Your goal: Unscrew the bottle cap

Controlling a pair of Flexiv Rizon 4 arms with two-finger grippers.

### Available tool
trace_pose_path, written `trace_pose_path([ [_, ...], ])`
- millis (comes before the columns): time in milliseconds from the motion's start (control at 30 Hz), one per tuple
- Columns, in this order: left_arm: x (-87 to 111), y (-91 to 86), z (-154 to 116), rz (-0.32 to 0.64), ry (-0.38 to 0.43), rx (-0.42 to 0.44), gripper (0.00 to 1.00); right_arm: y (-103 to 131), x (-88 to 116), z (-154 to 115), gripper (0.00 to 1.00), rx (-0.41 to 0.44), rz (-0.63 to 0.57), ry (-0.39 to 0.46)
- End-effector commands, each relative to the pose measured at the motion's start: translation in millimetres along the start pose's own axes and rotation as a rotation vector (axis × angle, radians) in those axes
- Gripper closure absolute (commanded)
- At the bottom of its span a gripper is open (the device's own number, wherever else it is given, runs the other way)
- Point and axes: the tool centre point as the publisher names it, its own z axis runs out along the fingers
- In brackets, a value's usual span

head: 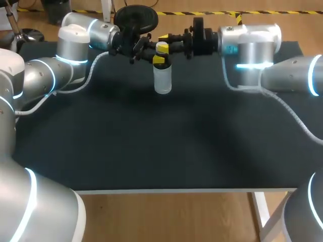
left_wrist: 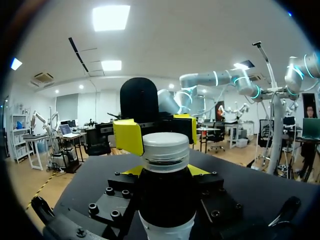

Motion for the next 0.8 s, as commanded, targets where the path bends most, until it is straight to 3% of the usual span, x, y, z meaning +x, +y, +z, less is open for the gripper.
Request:
trace_pose_path([
  [33, -7.0, 0.8, -1.2, 0.001, 0.05, 0.007, 1.0, -14.3, -8.5, 3.3, 1.0, -0.004, -0.001, 0.673],
  [400, -7.0, 0.8, -1.2, 0.001, 0.05, 0.007, 1.0, -4.5, -4.0, -1.5, 1.0, -0.036, 0.001, 0.982],
  [600, -7.0, 0.8, -1.2, 0.001, 0.05, 0.007, 1.0, 8.6, 0.4, -16.4, 1.0, -0.044, -0.024, 1.029],
  [800, -7.0, 0.8, -1.2, 0.001, 0.05, 0.007, 1.0, 28.1, -8.6, -22.0, 1.0, -0.019, -0.073, 0.979],
])
